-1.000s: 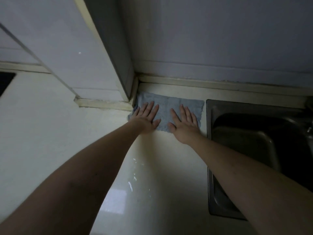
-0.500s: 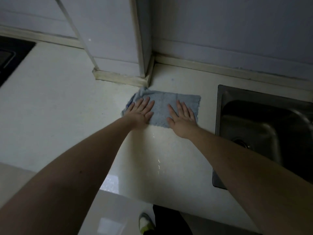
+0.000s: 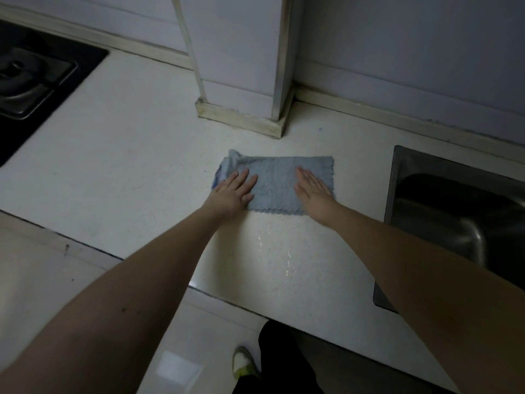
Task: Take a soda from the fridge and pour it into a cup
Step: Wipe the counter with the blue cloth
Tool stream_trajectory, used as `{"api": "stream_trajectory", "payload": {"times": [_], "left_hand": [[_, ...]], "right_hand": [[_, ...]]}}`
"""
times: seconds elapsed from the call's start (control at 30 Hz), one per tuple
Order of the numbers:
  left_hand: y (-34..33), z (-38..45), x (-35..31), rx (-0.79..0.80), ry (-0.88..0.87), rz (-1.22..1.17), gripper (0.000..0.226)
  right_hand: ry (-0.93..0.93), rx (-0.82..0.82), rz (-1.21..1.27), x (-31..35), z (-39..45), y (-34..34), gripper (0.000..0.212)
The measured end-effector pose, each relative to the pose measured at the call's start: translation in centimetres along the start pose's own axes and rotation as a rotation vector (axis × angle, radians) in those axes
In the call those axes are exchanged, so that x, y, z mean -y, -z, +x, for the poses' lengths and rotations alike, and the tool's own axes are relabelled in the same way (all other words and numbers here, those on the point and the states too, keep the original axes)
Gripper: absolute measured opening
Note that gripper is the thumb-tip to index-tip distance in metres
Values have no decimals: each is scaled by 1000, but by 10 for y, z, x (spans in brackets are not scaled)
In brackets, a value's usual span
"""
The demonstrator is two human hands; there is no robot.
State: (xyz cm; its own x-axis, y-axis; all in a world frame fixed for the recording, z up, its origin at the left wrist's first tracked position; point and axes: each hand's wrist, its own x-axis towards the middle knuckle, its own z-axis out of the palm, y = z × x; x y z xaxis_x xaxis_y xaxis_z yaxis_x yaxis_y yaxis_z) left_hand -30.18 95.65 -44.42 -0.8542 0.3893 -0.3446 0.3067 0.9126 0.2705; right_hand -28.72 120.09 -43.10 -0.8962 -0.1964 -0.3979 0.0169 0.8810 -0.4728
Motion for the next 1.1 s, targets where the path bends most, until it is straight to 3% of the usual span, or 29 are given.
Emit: {"api": "stream_trajectory", "payload": {"times": [0.17, 0.37, 0.5, 0.6, 0.67, 0.77, 0.9, 1.0, 1.1], "left_hand": [[-16, -31, 0, -103, 78, -15, 57], [-32, -54, -5, -110, 133, 4, 58], [-35, -77, -22, -178, 183, -36, 60], [-32, -92, -35, -256, 184, -95, 55], [-28, -95, -31, -347, 124, -46, 52], [-27, -83, -11, -390, -13, 49, 46], [-19, -54, 10, -238, -293, 106, 48], [-20, -44, 25, -124, -382, 117, 57], [-25, -44, 31, -127, -380, 108, 59]], "right_hand": [[140, -41, -336, 5, 1, -17, 59], [241, 37, -409, 7, 11, -11, 61], [289, 122, -364, 10, 20, -5, 61], [271, 5, -136, 21, 24, -4, 51], [193, -161, -102, 37, 20, -11, 50], [-24, -304, -175, 58, 14, -28, 65], [-278, -241, -157, 63, 19, -43, 85], [-259, -179, -188, 55, 18, -49, 90], [-222, -127, -208, 50, 16, -47, 91]]}}
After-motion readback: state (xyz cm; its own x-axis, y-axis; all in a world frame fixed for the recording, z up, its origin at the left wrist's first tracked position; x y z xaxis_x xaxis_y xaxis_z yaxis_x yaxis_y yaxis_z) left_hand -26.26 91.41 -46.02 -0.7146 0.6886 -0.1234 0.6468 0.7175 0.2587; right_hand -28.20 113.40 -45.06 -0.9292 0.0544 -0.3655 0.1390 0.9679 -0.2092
